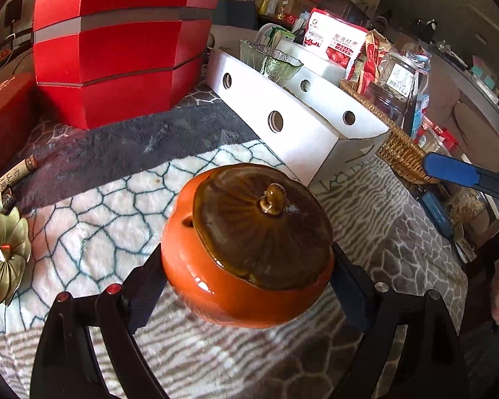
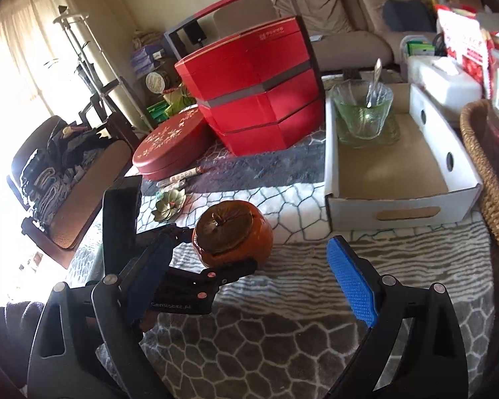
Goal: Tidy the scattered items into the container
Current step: 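Close the right gripper around the orange jar while the left gripper steadies it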
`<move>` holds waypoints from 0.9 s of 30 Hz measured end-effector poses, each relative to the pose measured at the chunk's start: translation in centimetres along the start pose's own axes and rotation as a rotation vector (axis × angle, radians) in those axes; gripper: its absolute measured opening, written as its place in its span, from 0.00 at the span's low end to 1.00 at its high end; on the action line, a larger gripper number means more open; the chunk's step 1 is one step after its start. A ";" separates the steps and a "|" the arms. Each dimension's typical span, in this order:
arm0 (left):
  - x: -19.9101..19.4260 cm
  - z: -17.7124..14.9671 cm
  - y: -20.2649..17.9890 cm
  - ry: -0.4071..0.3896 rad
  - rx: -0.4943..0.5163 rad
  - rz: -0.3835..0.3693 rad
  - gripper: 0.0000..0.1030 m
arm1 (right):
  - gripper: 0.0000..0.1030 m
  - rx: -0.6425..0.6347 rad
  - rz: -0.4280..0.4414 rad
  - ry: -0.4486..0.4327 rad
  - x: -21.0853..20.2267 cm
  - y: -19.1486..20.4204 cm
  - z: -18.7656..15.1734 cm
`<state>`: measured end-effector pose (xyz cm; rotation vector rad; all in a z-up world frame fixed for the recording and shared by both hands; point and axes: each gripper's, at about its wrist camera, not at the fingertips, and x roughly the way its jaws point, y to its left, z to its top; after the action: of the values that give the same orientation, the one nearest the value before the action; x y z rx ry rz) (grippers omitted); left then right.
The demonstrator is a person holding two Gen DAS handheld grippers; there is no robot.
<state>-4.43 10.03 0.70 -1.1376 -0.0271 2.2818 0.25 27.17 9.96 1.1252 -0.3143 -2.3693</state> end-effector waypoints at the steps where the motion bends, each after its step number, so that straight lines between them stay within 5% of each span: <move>1: -0.6 -0.5 0.1 0.004 0.011 -0.005 0.87 | 0.92 -0.005 0.012 0.028 0.7 0.3 0.0; 10: -3.0 -3.3 1.8 0.039 0.042 -0.093 0.88 | 0.95 -0.201 0.074 0.230 7.9 5.7 0.6; 18: -3.5 -3.9 1.7 0.037 0.029 -0.072 0.88 | 0.96 -0.184 0.099 0.288 10.3 6.3 -0.5; 27: -3.8 -4.2 2.6 -0.009 -0.030 -0.131 0.88 | 0.99 -0.237 0.090 0.386 13.0 7.1 -1.5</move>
<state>-0.83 4.94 0.05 -1.1082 -0.1353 2.1774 -3.15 14.34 3.31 1.3830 0.0488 -1.9929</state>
